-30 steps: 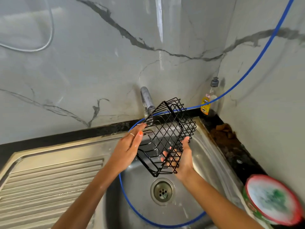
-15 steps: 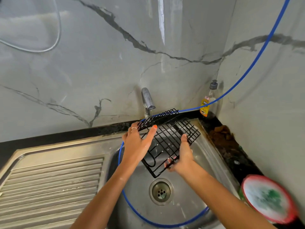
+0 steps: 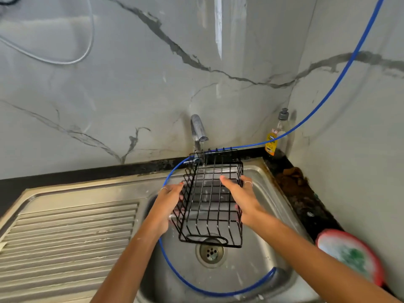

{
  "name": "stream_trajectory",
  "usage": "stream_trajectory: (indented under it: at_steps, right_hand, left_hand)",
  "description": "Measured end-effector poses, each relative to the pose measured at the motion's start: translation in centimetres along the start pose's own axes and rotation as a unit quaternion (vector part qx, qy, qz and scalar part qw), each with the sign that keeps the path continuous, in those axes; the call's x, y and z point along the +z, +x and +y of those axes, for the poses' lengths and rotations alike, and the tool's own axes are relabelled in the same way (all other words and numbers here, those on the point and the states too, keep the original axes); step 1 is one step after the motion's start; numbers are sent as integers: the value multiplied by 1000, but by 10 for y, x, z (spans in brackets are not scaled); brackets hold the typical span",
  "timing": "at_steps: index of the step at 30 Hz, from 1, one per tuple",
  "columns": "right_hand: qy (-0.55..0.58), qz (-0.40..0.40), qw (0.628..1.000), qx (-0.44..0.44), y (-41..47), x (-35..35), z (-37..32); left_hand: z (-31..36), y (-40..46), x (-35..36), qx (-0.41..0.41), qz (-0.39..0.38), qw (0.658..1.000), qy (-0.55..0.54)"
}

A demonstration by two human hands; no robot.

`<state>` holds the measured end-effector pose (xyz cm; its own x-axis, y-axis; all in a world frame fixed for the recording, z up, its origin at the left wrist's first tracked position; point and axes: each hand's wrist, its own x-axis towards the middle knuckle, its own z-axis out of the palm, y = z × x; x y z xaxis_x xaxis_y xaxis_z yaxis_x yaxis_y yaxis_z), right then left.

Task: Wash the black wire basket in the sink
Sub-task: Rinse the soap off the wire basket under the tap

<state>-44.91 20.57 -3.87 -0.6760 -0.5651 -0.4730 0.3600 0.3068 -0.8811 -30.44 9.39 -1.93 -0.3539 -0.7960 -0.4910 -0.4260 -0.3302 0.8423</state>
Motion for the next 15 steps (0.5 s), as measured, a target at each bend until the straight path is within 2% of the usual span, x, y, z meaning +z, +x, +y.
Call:
stream_trajectory:
  at_steps: [4, 7, 11, 15]
  right_hand:
    - [-140, -7, 988, -62, -4, -1, 4]
    - [-273, 5, 956, -104, -9, 1, -3]
    - [-442, 37, 878, -177, -19, 4, -14]
    - [-541, 70, 796, -260, -34, 17, -20]
  left_hand:
    - [-9, -3, 4, -78, -76, 992, 56]
    - [-13, -6, 3, -112, -91, 988, 56]
    - [-14, -11, 2, -174, -137, 975, 1]
    - [-11, -11, 15, -167, -159, 959, -164]
